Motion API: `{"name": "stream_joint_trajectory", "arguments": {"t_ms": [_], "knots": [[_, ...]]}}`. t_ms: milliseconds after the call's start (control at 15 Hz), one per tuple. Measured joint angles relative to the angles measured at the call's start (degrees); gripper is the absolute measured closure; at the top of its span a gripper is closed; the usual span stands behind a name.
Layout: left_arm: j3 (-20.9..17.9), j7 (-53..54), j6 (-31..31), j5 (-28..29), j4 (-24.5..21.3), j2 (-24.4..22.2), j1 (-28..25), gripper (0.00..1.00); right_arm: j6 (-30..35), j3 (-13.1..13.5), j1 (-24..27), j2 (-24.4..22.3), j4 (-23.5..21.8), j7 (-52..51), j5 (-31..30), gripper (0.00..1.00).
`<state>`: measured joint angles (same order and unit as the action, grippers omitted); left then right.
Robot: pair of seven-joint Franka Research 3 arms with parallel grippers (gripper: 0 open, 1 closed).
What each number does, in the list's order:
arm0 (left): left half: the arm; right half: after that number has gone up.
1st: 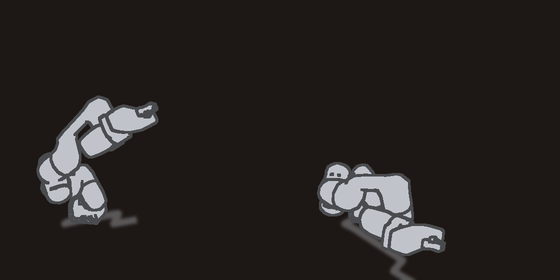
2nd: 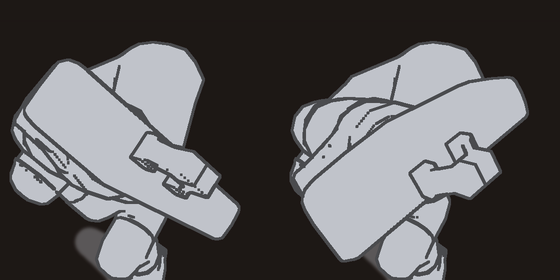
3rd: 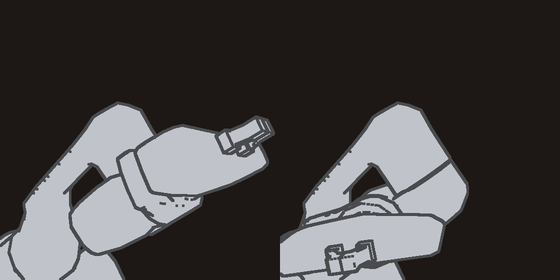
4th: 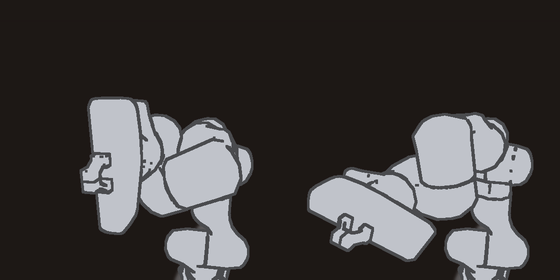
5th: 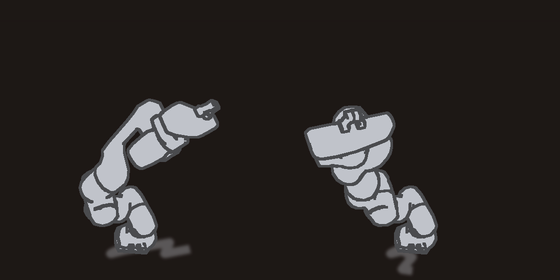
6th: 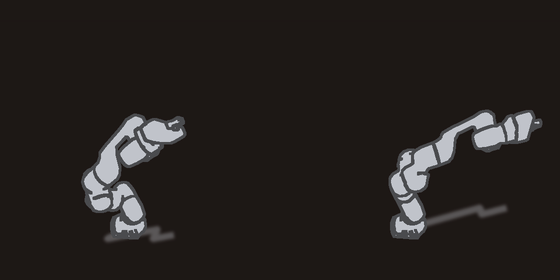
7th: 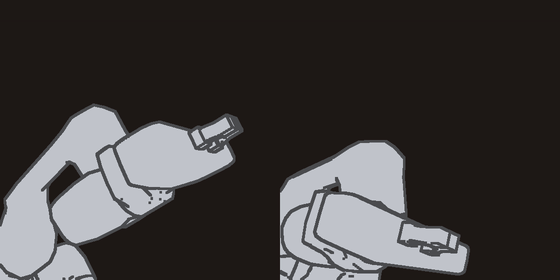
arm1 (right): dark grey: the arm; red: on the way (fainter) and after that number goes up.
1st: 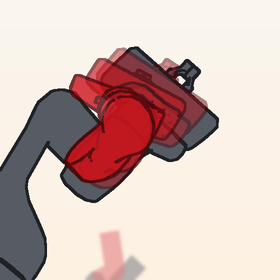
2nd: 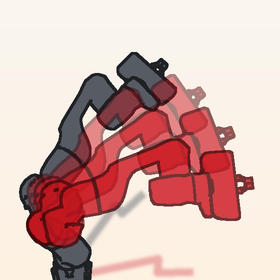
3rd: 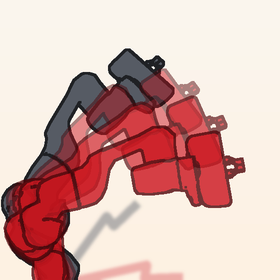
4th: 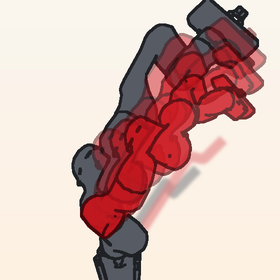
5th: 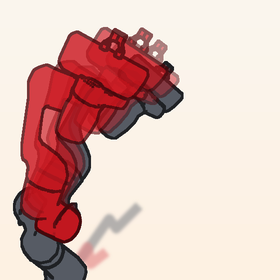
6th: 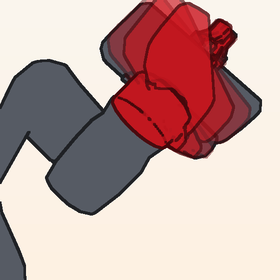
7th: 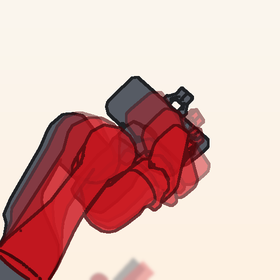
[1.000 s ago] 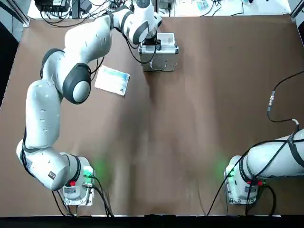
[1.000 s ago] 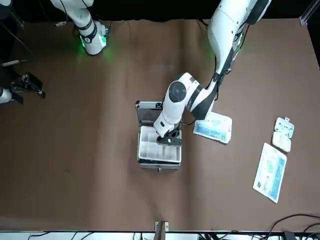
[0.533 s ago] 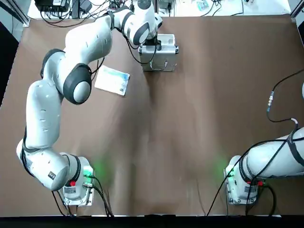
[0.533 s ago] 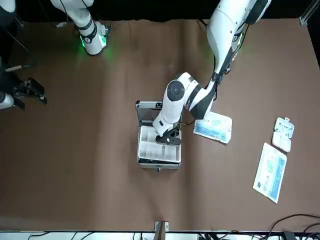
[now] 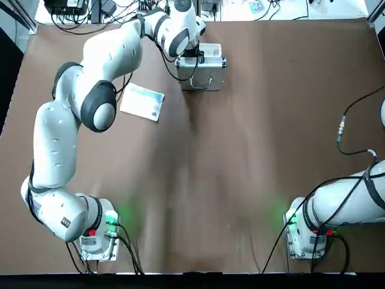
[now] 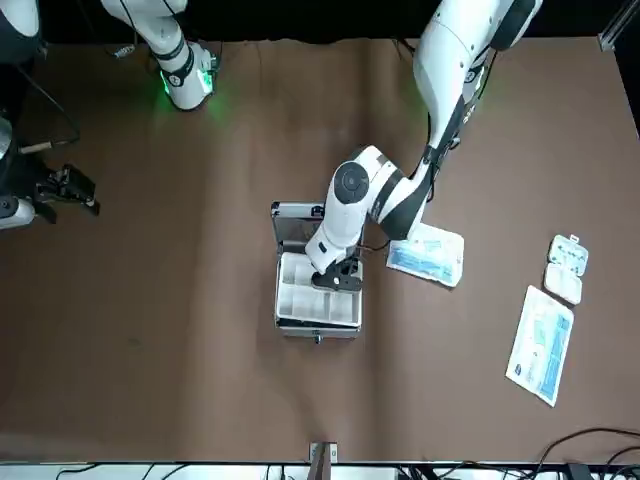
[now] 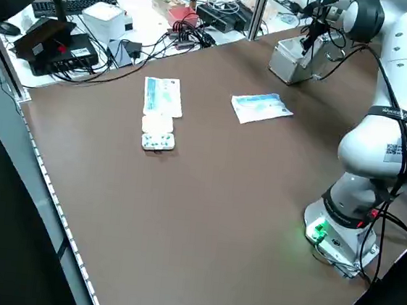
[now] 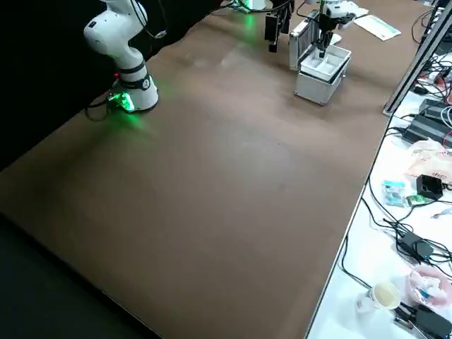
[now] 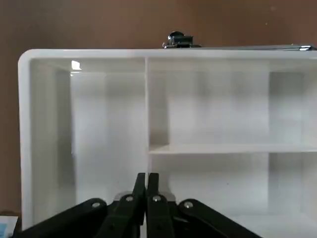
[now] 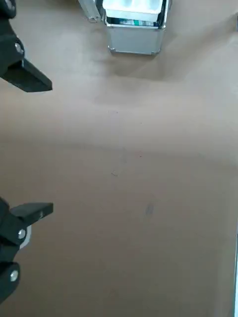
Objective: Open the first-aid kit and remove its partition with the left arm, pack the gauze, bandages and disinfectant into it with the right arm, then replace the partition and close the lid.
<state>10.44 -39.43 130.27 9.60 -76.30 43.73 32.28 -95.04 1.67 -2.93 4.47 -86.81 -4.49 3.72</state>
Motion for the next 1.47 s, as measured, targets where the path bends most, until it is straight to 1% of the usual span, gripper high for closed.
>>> {"name": "stream_joint_trajectory", "arguments": {"t_ms": [600, 1000, 1467], "knots": [[-0.2, -0.2, 0.0, 0.0, 0.4, 0.4, 0.1, 0.96, -0.3, 0.0, 0.0, 0.0, 0.1, 0.6, 0.1, 0.01], [-1.0, -1.5, -0.6, 0.0, 2.1, 1.4, 0.8, 0.96, -0.4, -0.1, -0.1, 0.0, 0.3, 0.6, 0.1, 0.01], [-1.2, -2.1, -0.7, 0.2, 2.4, 1.7, 1.1, 0.96, -0.3, 0.0, 0.0, 0.0, 0.3, 0.7, 0.5, 0.01]]}}
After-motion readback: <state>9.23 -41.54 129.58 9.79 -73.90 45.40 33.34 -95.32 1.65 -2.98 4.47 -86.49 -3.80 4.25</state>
